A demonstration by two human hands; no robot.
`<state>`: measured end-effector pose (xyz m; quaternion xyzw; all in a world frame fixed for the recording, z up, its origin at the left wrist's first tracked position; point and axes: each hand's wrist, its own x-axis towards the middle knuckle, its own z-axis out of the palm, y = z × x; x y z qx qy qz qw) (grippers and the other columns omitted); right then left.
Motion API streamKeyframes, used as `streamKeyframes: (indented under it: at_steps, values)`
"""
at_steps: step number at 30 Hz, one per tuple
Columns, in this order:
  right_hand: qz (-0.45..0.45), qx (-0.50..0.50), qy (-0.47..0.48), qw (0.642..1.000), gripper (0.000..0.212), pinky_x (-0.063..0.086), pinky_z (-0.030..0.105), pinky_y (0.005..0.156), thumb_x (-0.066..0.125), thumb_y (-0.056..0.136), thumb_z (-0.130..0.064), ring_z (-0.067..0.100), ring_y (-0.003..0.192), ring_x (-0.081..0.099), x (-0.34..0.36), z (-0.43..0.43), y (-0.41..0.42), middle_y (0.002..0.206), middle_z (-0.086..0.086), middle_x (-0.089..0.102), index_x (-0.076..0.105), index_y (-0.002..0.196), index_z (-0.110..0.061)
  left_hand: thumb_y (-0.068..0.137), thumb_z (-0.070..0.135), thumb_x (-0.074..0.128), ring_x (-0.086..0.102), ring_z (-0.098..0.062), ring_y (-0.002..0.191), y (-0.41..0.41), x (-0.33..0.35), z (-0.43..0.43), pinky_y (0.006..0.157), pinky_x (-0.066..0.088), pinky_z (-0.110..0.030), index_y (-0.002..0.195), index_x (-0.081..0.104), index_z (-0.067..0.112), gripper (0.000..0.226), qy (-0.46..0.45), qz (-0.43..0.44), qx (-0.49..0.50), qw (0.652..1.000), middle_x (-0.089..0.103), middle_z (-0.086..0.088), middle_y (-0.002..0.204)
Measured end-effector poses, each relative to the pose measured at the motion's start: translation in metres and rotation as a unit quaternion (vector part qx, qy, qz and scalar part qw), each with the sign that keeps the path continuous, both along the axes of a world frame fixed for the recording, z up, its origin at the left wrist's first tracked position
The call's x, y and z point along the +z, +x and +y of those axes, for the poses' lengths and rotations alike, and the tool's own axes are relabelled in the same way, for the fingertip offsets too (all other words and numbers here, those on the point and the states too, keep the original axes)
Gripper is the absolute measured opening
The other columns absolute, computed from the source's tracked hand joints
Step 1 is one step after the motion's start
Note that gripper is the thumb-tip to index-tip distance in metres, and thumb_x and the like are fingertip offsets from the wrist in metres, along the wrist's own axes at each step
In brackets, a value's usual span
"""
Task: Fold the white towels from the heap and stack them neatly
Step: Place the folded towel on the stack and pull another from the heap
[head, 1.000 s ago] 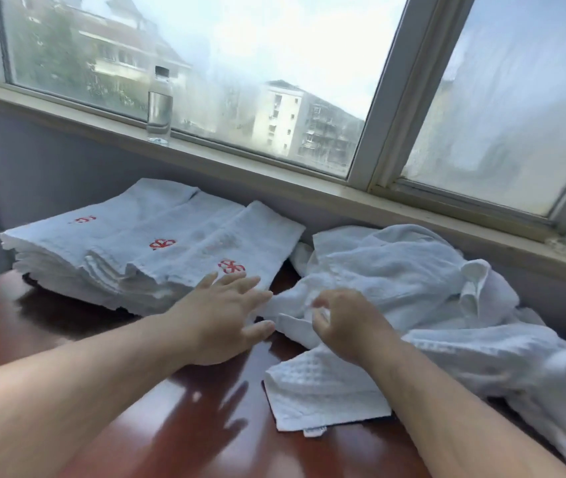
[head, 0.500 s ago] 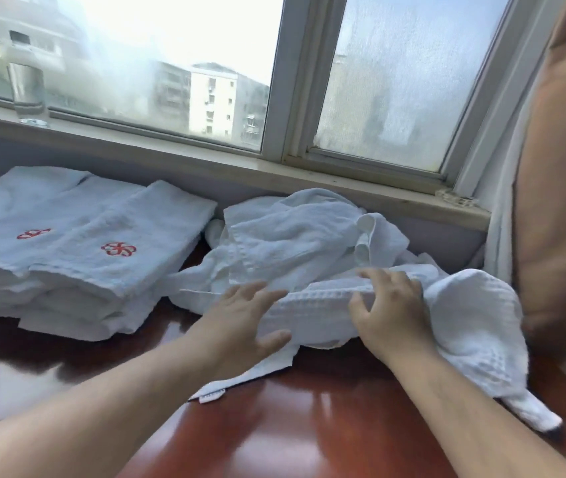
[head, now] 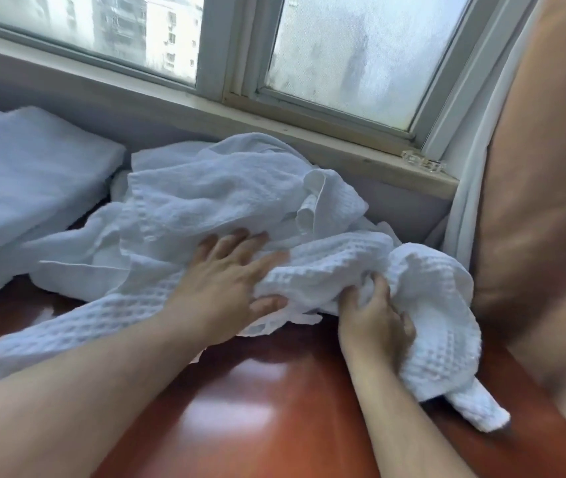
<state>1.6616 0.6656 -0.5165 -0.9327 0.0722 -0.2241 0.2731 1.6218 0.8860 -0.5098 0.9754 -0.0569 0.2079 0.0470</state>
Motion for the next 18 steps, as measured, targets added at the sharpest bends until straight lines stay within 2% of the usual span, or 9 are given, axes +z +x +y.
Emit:
streamKeyframes:
  at_steps: [2,4,8,10,12,13,14,16,18]
  values:
    - [-0.048,0.014,0.065,0.997,0.048,0.037,0.045,0.11,0.046,0.092,-0.042,0.03,0.11,0.059,-0.001,-0.002,-0.002,0.115,0.005,0.072,0.047,0.14,-0.036,0.08,0.086,0.011,0.006,-0.019,0.15,-0.001,0.001,0.0,0.12,0.01,-0.048,0.149,0.013,0.054,0.077,-0.004,0.0,0.004,1.0,0.015,0.014,0.164]
    - [-0.058,0.032,0.138,0.988,0.049,0.049,0.046,0.098,0.051,0.093,-0.027,0.031,0.108,0.063,0.001,-0.004,-0.008,0.121,0.003,0.07,0.049,0.141,-0.033,0.081,0.085,0.014,0.004,-0.018,0.151,-0.003,0.0,-0.001,0.121,0.009,-0.048,0.15,0.012,0.053,0.076,-0.008,0.008,0.002,1.0,0.014,0.014,0.165]
    - [-0.101,0.029,0.176,0.979,0.048,0.054,0.043,0.091,0.054,0.092,-0.017,0.029,0.106,0.065,0.011,-0.001,-0.037,0.12,0.003,0.07,0.055,0.139,-0.026,0.084,0.083,0.014,-0.001,-0.019,0.152,-0.002,-0.004,-0.002,0.121,0.004,-0.048,0.152,0.006,0.052,0.076,-0.019,0.011,0.002,1.0,0.009,0.012,0.166]
    - [-0.131,0.04,0.17,0.976,0.046,0.055,0.037,0.083,0.057,0.087,-0.018,0.02,0.095,0.067,0.023,-0.002,-0.054,0.105,-0.003,0.074,0.061,0.132,-0.026,0.084,0.082,0.013,-0.003,-0.02,0.153,-0.003,-0.006,-0.004,0.121,0.004,-0.05,0.153,0.005,0.052,0.075,-0.019,0.019,0.006,1.0,0.008,0.01,0.166]
    - [-0.153,0.078,0.196,0.965,0.044,0.051,0.021,0.064,0.057,0.077,-0.023,0.005,0.066,0.063,0.041,-0.003,-0.075,0.069,-0.015,0.068,0.066,0.119,-0.034,0.085,0.082,0.013,-0.004,-0.019,0.153,-0.006,-0.006,-0.006,0.12,0.004,-0.05,0.153,0.003,0.052,0.074,-0.021,0.033,0.011,0.999,0.006,0.009,0.166]
    - [-0.163,0.101,0.207,0.959,0.043,0.046,0.014,0.056,0.056,0.072,-0.025,0.005,0.056,0.058,0.049,-0.002,-0.087,0.059,-0.017,0.062,0.065,0.112,-0.039,0.086,0.081,0.015,-0.004,-0.019,0.153,-0.007,-0.005,-0.007,0.12,0.004,-0.05,0.152,0.005,0.052,0.073,-0.024,0.039,0.009,0.999,0.007,0.008,0.166]
    - [-0.169,0.123,0.213,0.955,0.04,0.044,0.013,0.053,0.057,0.07,-0.026,0.006,0.051,0.055,0.055,-0.002,-0.098,0.055,-0.018,0.059,0.064,0.106,-0.042,0.086,0.08,0.019,-0.003,-0.019,0.153,-0.011,-0.003,-0.007,0.12,0.004,-0.049,0.151,0.012,0.054,0.07,-0.034,0.042,-0.003,0.999,0.009,0.008,0.166]
    - [-0.148,0.149,0.21,0.955,0.038,0.044,0.014,0.051,0.058,0.069,-0.026,0.008,0.049,0.053,0.056,-0.004,-0.117,0.056,-0.017,0.057,0.059,0.101,-0.046,0.092,0.072,0.033,0.01,-0.02,0.151,-0.022,0.003,-0.003,0.119,0.007,-0.043,0.141,0.043,0.053,0.053,-0.084,0.017,-0.037,0.996,0.026,0.006,0.162]
    - [-0.082,0.156,0.185,0.967,0.035,0.045,0.016,0.051,0.061,0.074,-0.025,0.008,0.052,0.055,0.05,-0.005,-0.13,0.059,-0.012,0.06,0.055,0.103,-0.044,0.097,0.057,0.048,0.033,-0.023,0.141,-0.04,0.009,0.002,0.114,0.02,-0.04,0.117,0.069,0.035,0.037,-0.156,-0.041,-0.07,0.984,0.051,0.002,0.145]
